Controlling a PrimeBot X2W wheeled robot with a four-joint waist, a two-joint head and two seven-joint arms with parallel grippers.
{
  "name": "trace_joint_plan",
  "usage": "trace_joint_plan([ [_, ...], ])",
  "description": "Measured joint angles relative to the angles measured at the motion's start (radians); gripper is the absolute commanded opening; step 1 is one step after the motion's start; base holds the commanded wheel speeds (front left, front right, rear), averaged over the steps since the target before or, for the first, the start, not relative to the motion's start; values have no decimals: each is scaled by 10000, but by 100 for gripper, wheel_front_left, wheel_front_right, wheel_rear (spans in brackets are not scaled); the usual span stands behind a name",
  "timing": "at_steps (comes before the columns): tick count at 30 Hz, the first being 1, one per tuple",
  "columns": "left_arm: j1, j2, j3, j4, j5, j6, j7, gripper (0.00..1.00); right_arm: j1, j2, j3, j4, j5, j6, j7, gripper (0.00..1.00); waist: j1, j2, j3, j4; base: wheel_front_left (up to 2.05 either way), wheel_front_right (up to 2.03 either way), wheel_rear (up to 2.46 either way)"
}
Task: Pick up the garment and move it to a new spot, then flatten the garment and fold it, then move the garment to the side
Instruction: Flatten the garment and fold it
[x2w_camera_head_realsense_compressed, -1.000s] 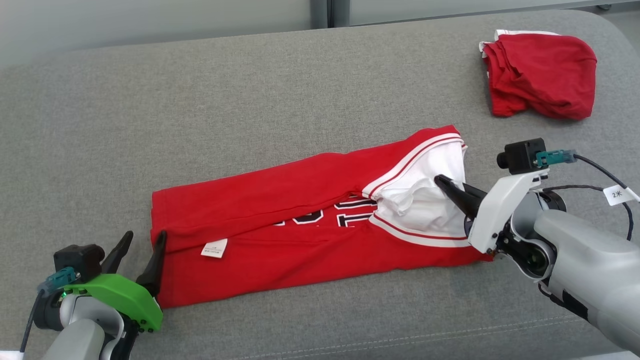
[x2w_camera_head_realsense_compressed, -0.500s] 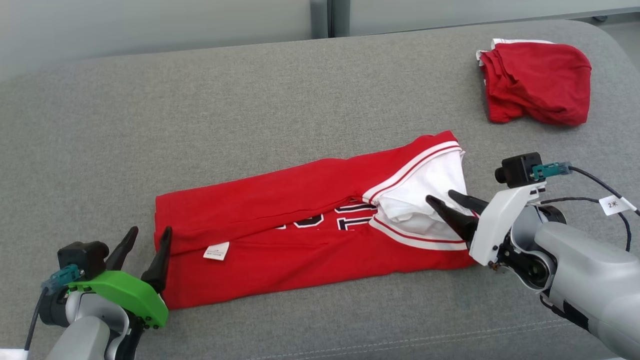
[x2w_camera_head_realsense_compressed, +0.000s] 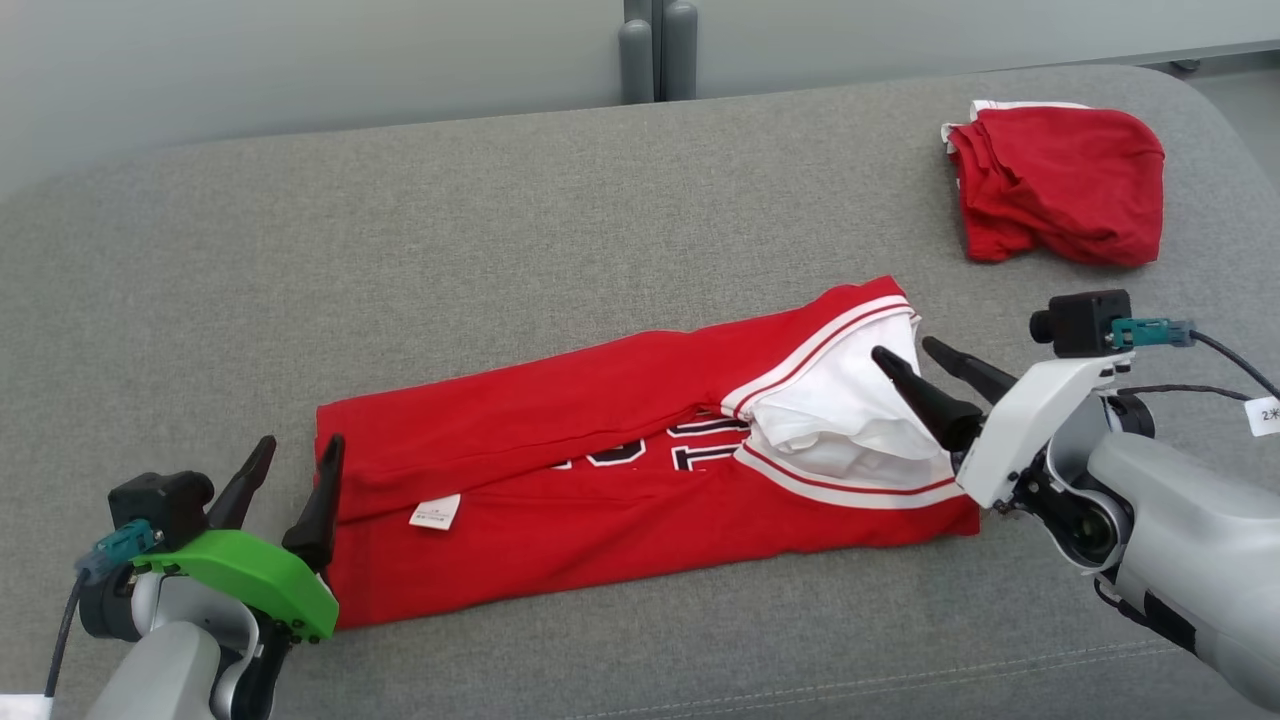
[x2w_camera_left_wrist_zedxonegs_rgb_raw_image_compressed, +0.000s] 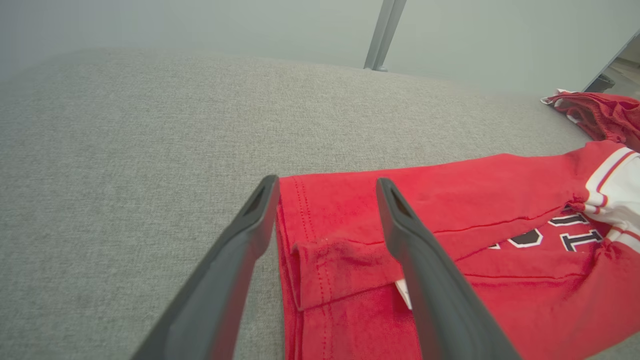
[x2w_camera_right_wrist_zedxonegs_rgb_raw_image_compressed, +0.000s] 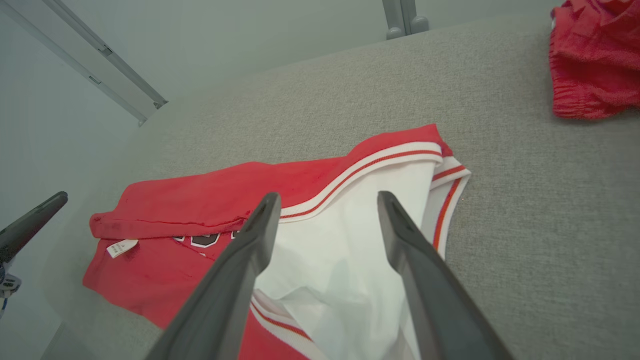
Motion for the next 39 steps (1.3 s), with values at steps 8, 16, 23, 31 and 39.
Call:
trace_joint_plan([
  [8,13,-215,188,-353,0,0,0,100,6,-349,-481,412,-161,0,-357,100,0,0,-142,-27,0,0,0],
  [16,122,-439,625,-809,-19,121,-2,100,591,-136,-1453,1016,-111,-48,-435,100,0,0,-155,-27,0,0,0],
  [23,440,-915,717,-1156,-71,151,-15,100,851,581,-2880,1243,-113,-412,-433,100,1,0,-124,71,0,0,0],
  [31,454,-938,656,-1344,6,151,-15,100,1622,1070,-2855,1864,-447,-485,-433,100,0,0,-9,459,0,0,0],
  [39,542,-938,740,-1547,94,151,-17,100,1641,1406,-2692,2589,-631,-740,-433,100,0,0,149,706,0,0,0],
])
